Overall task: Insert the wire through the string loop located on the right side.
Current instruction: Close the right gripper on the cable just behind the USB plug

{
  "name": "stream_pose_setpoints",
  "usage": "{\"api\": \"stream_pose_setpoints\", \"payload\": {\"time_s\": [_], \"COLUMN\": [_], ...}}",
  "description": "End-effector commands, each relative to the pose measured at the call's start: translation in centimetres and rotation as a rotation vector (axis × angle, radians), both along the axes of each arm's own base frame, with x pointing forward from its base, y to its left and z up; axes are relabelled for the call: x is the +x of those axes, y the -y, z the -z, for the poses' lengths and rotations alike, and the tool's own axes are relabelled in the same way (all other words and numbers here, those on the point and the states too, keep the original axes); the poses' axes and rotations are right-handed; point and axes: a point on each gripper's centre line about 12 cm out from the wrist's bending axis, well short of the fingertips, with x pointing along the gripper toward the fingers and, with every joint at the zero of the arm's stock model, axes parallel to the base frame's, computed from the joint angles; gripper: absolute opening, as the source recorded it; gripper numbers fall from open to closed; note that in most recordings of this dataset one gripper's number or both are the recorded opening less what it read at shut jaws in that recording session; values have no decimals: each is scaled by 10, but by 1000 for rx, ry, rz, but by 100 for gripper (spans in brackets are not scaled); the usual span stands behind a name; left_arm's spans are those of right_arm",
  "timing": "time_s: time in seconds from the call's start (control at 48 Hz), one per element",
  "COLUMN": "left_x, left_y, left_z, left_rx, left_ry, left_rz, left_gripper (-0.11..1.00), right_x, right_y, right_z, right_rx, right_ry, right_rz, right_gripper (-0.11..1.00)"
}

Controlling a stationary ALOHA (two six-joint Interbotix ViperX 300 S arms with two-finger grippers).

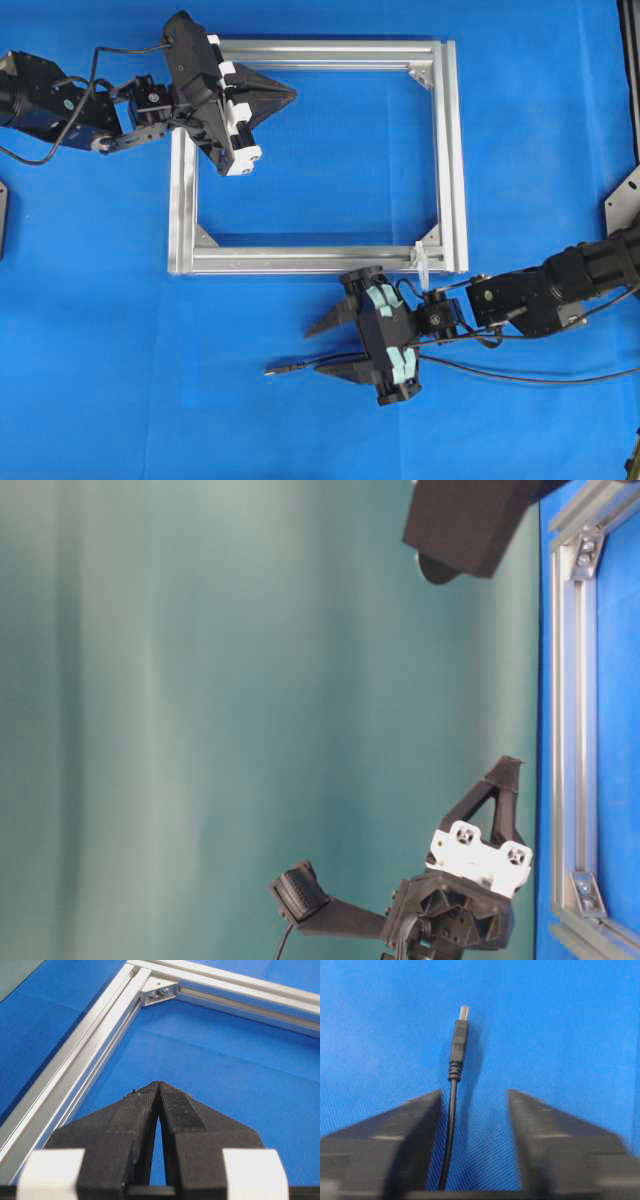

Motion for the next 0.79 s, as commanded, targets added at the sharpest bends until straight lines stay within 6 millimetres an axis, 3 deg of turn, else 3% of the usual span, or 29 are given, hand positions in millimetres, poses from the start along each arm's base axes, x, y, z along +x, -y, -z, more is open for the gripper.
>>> {"api": "stream_pose_setpoints", "payload": {"time_s": [0.0,0.083,0.167,0.437,0.771], "left_x": [0,-1,-1,-1,0], "left_y": [-3,-3,-3,-3,-4], "left_z": [-15,-15,-14,-15,-16], "left_rx": [15,13,13,12,12], "left_ry": [40,39,38,40,45], "left_rz": [-6,-8,-8,-8,-9], "left_gripper": [0,0,0,0,0], "right_x": [5,4,4,4,2], "right_y": [-3,-3,-3,-3,-3], "right_z": [-10,-10,-10,-13,-53], "right_rx": [3,2,2,8,14], "right_ry": [31,28,28,36,44], "right_rz": [-11,-11,-11,-10,-13], "right_gripper": [21,4,-4,-4,-4]}}
